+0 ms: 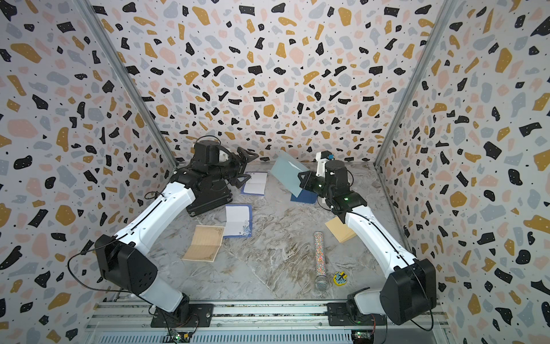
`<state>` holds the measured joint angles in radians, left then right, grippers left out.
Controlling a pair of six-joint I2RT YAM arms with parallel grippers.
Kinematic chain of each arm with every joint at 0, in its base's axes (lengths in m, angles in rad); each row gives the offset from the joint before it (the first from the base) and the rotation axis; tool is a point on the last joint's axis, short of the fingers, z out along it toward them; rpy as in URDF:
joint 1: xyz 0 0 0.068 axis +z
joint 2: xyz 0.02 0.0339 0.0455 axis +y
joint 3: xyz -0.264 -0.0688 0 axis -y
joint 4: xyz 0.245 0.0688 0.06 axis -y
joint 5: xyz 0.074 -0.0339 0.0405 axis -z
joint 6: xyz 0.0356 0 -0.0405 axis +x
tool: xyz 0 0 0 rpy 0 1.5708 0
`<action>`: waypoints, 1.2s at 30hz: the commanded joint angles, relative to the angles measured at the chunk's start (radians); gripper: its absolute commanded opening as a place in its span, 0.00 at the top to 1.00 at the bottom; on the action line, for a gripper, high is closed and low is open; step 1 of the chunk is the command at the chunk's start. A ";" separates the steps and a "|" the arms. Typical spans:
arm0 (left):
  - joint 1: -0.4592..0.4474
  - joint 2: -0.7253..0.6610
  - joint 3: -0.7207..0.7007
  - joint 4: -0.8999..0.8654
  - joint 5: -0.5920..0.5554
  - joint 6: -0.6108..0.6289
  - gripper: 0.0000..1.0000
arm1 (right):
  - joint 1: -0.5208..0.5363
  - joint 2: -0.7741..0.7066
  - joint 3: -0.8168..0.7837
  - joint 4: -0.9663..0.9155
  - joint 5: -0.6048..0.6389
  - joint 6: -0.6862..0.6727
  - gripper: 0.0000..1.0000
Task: Take the letter paper out of the envelope
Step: Pick up the envelope from the center of the board.
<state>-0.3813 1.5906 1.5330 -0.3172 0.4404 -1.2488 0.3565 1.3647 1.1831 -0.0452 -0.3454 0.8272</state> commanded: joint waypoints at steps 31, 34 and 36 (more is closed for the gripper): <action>-0.159 0.120 -0.239 0.665 0.124 -0.132 0.55 | -0.011 -0.091 -0.253 0.419 -0.173 0.923 1.00; -0.166 0.130 -0.251 0.722 0.124 -0.159 0.63 | -0.007 -0.088 -0.252 0.421 -0.180 0.922 1.00; -0.168 0.138 -0.260 0.767 0.128 -0.184 0.75 | -0.005 -0.080 -0.252 0.422 -0.189 0.919 1.00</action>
<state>-0.5404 1.7138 1.2633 0.3279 0.5491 -1.3930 0.3450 1.3056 0.9207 0.3370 -0.5079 1.7420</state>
